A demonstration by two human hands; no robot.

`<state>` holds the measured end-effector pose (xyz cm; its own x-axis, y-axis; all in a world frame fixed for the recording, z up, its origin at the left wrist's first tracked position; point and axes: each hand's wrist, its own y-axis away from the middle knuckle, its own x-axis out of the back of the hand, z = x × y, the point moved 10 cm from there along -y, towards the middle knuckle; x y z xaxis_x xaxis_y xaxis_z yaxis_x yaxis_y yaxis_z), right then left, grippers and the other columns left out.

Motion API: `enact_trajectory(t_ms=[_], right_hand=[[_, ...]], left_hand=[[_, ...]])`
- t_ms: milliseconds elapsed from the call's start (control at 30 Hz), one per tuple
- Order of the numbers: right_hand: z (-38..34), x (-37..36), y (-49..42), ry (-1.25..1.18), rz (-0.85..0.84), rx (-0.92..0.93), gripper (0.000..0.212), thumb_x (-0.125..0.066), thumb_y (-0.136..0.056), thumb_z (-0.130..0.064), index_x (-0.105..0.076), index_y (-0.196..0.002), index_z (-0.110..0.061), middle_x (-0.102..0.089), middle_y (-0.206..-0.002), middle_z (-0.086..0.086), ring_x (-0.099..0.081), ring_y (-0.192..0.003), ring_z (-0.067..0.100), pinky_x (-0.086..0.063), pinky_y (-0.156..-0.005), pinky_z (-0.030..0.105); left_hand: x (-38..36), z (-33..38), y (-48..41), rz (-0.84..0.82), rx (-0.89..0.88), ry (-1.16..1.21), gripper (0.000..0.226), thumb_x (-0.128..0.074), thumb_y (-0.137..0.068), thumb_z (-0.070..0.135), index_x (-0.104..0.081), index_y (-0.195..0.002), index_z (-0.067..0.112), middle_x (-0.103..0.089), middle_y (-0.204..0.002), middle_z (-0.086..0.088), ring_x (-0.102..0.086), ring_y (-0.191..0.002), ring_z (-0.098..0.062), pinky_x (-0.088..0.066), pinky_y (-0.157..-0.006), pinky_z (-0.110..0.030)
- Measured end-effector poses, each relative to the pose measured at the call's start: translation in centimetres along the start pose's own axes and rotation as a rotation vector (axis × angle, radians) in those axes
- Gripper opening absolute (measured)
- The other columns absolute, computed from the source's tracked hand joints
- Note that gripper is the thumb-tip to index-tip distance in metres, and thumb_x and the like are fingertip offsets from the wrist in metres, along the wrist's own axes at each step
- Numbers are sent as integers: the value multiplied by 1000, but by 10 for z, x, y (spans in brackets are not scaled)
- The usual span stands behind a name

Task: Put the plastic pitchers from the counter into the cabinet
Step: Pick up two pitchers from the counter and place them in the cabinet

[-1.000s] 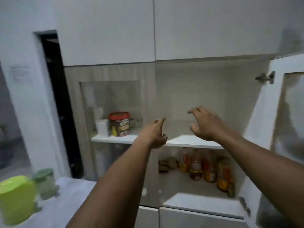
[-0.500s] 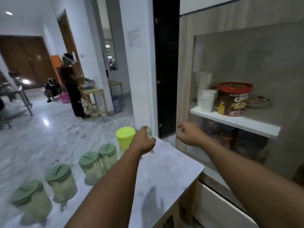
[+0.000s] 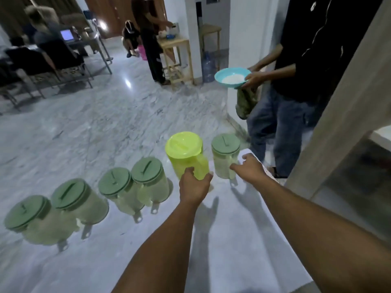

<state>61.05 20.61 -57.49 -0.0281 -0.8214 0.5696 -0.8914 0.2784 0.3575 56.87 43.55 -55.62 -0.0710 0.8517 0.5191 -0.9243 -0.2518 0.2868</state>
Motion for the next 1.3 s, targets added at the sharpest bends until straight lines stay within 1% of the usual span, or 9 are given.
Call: enact_trajectory(t_ms=[200, 367, 500, 600, 700, 833, 967, 1133, 1300], right_hand=[[9, -38, -46, 15, -62, -78, 54, -71, -78, -35, -59, -122, -6, -66, -119, 15, -63, -101, 34, -44, -73, 31], [11, -31, -43, -26, -37, -87, 38, -63, -81, -29, -64, -113, -7, -66, -107, 13, -62, -96, 34, -48, -76, 34], [14, 1, -15, -131, -29, -72, 30, -64, -78, -26, -69, -97, -5, -74, -83, 12, -72, -79, 29, -54, -69, 34], [14, 38, 24, -171, 21, -59, 20, -66, -78, -21, -63, -86, -3, -69, -67, 12, -72, -58, 27, -55, -53, 31], [20, 79, 81, -170, 69, -55, 19, -66, -81, -20, -57, -86, -4, -63, -68, 12, -63, -50, 24, -52, -50, 30], [52, 138, 191, -225, 169, -89, 16, -64, -84, -15, -49, -81, -9, -48, -62, 10, -42, -46, 21, -41, -46, 25], [97, 187, 326, -236, 283, -95, 18, -62, -86, -13, -46, -77, -9, -41, -55, 9, -37, -42, 19, -32, -43, 24], [173, 247, 502, -197, 381, -285, 15, -64, -82, -16, -52, -78, -8, -43, -56, 9, -38, -39, 18, -30, -43, 22], [232, 319, 692, -165, 545, -528, 18, -66, -82, -17, -56, -68, -11, -44, -57, 7, -37, -43, 18, -31, -44, 21]], left_hand=[[-11, -1, -33, 134, -4, 19, 40, -73, -83, 44, -72, -111, 15, -75, -106, -1, -67, -106, -24, -49, -87, -33], [-6, 12, -31, 155, -28, 82, 18, -71, -84, 21, -63, -85, 5, -63, -73, -2, -60, -76, -25, -40, -62, -31], [8, 22, -16, 153, -2, 199, 24, -70, -86, 29, -63, -91, 6, -66, -76, -5, -66, -82, -29, -50, -74, -36], [13, 32, 7, 95, 7, 254, 29, -66, -89, 34, -61, -98, 7, -69, -77, -3, -74, -86, -29, -55, -76, -38], [11, 52, 48, -21, -76, 265, 19, -63, -92, 29, -63, -94, 10, -67, -69, -2, -75, -73, -26, -58, -75, -40], [-5, 77, 130, -252, -200, 287, 16, -64, -91, 23, -58, -87, 9, -60, -69, -7, -62, -53, -25, -47, -57, -32], [-21, 90, 237, -463, -352, 218, 26, -67, -86, 27, -50, -75, 12, -49, -60, -6, -50, -53, -26, -41, -55, -32], [-63, 103, 367, -813, -435, 132, 26, -69, -90, 31, -52, -92, 12, -40, -60, -6, -36, -39, -18, -27, -43, -21], [-103, 137, 543, -1169, -580, -7, 31, -64, -96, 30, -53, -75, 11, -38, -64, -6, -32, -37, -13, -23, -45, -20]])
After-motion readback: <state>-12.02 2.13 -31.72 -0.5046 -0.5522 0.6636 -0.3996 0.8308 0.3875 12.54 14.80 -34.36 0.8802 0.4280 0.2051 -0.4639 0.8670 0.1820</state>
